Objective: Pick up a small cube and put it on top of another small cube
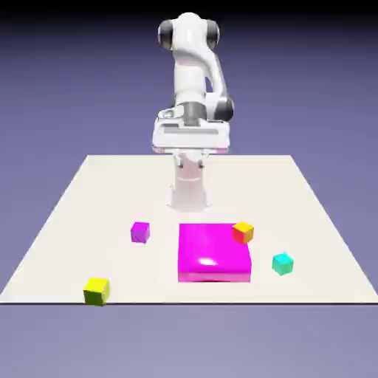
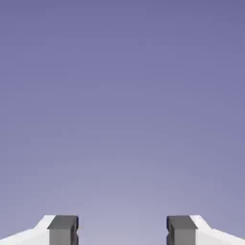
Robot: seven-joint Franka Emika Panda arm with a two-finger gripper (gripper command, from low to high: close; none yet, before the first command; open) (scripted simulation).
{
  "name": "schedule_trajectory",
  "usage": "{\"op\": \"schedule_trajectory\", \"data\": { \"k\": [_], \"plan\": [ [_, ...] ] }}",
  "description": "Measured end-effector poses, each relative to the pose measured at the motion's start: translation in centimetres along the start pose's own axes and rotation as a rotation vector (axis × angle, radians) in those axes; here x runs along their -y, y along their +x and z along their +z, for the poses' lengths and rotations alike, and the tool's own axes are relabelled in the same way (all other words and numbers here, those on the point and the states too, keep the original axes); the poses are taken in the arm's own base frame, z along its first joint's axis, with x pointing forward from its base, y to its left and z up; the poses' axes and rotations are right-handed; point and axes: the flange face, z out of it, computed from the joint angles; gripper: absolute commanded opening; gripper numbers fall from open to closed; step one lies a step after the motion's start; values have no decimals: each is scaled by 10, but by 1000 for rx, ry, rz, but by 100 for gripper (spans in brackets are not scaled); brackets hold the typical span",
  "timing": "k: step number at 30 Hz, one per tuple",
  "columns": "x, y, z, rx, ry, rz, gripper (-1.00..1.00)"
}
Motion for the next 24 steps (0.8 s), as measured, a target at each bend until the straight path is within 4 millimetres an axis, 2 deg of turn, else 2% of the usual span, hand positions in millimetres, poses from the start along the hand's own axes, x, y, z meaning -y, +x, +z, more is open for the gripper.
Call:
{"op": "schedule_trajectory", "data": {
  "k": [6,12,18,24],
  "plan": [
    [-35,-40,51,179,-201,-268,0],
    [-80,-82,88,367,-390,-537,0],
    [-133,-122,111,556,-563,-812,0],
    [-188,-155,121,740,-716,-1094,0]
  ]
}}
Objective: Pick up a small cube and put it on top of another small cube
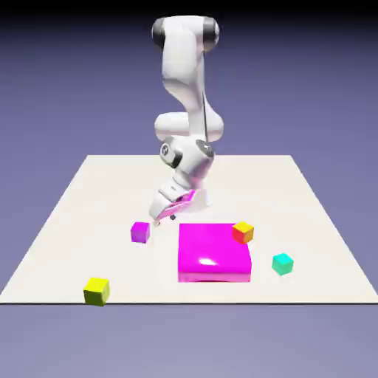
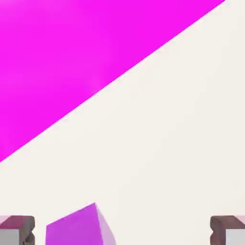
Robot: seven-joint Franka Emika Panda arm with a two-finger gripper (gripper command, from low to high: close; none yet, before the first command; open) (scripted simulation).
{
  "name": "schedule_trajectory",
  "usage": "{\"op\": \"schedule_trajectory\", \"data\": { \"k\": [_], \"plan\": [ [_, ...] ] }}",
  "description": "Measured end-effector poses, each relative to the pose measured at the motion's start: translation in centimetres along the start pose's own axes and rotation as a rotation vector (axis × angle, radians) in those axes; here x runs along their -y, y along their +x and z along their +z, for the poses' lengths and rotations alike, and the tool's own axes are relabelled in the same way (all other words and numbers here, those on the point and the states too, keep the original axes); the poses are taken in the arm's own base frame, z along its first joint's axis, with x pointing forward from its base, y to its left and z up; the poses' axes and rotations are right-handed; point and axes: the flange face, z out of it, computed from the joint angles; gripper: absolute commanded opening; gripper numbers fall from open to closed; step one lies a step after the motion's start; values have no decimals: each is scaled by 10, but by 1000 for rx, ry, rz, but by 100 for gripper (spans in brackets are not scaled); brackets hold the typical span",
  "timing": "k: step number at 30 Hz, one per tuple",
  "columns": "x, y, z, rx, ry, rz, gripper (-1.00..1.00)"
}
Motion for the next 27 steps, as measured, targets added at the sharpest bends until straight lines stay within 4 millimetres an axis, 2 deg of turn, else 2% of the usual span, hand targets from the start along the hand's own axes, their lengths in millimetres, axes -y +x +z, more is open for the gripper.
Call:
{"op": "schedule_trajectory", "data": {
  "k": [6,8,14,15,17,23,26,27],
  "plan": [
    [8,-35,48,148,-156,-288,0],
    [8,-33,56,147,-160,-289,0],
    [9,-35,107,146,-159,-290,0],
    [9,-36,113,146,-157,-291,-100],
    [9,-36,113,147,-156,-290,-100],
    [9,-32,60,145,-162,-293,-100],
    [11,-33,46,141,-160,-301,-100],
    [5,-18,42,104,-172,-339,-100]
  ]
}}
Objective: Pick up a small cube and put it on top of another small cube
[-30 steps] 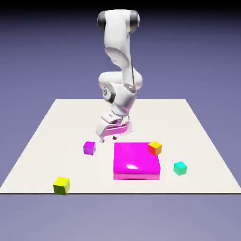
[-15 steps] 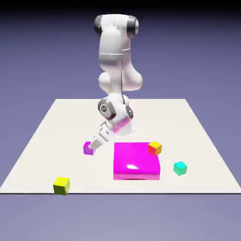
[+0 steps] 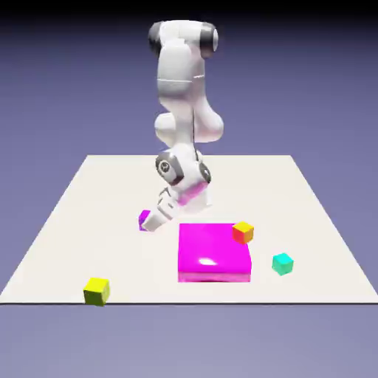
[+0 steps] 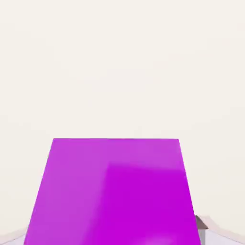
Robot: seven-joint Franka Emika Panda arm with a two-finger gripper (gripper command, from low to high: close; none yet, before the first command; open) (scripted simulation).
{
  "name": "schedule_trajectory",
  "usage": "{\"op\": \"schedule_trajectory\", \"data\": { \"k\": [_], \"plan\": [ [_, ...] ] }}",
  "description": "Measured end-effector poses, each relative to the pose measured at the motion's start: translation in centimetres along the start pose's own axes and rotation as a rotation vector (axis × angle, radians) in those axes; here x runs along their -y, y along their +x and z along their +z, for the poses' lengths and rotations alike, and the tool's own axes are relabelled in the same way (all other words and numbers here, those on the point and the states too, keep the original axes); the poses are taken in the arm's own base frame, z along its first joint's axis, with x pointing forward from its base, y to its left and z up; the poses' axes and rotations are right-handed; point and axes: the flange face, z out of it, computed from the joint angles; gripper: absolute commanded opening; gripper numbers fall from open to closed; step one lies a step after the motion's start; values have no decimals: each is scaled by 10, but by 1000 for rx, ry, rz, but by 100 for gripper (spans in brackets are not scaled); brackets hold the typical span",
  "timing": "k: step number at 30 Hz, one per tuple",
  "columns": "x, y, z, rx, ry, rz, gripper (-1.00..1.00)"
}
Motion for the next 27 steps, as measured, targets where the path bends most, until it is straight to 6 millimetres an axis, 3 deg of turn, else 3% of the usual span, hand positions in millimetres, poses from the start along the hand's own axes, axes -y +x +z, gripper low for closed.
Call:
{"op": "schedule_trajectory", "data": {
  "k": [2,9,17,19,24,25,27],
  "plan": [
    [-32,10,8,-37,-9,-20,-100],
    [-120,59,5,-213,-151,-231,-100],
    [-216,91,12,-333,-346,-499,-100],
    [-219,91,13,-336,-352,-508,-100],
    [-222,118,66,-335,-352,-508,-100],
    [-221,121,72,-336,-351,-508,100],
    [-221,121,71,-336,-351,-508,100]
  ]
}}
